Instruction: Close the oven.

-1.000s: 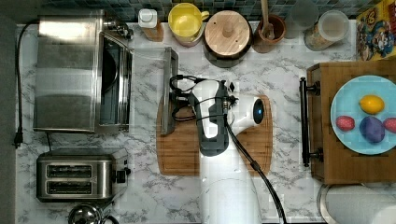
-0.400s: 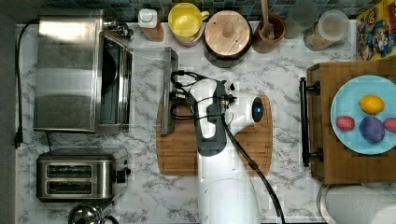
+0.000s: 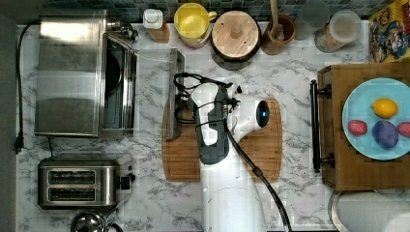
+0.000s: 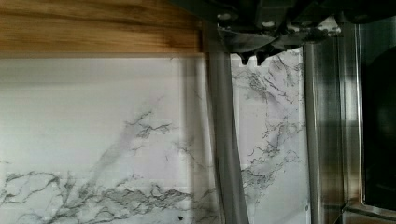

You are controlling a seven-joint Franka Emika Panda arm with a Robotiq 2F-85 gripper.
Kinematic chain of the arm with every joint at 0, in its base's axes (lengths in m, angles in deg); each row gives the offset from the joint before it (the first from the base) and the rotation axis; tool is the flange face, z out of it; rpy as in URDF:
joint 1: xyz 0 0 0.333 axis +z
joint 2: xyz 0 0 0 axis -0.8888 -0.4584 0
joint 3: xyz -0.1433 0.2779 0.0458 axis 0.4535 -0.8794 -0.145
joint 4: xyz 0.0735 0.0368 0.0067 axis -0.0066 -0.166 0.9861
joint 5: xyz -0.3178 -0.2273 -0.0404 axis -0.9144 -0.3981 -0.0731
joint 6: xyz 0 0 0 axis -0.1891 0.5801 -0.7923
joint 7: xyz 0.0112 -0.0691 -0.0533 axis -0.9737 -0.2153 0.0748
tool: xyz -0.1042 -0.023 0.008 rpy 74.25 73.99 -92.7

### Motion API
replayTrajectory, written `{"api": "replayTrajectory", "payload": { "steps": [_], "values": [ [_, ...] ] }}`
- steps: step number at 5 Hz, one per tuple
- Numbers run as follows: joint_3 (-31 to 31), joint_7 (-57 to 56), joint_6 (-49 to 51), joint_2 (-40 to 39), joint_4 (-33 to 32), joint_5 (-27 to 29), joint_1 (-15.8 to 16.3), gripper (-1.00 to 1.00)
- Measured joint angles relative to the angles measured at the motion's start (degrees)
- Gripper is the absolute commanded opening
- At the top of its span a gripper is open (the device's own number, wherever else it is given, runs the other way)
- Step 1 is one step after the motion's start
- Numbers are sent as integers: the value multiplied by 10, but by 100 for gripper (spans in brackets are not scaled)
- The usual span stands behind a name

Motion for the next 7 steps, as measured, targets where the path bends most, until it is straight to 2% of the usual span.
{"api": "replayTrajectory", "payload": {
  "steps": [1,3,5,7],
  "values": [
    [-4,42,-10,14,-3,-17,4,-100],
    [-11,164,-17,31,10,-133,16,-100],
    [-21,208,-20,64,11,-180,28,-100],
    [-25,431,-10,87,48,-405,74,-100]
  ]
}}
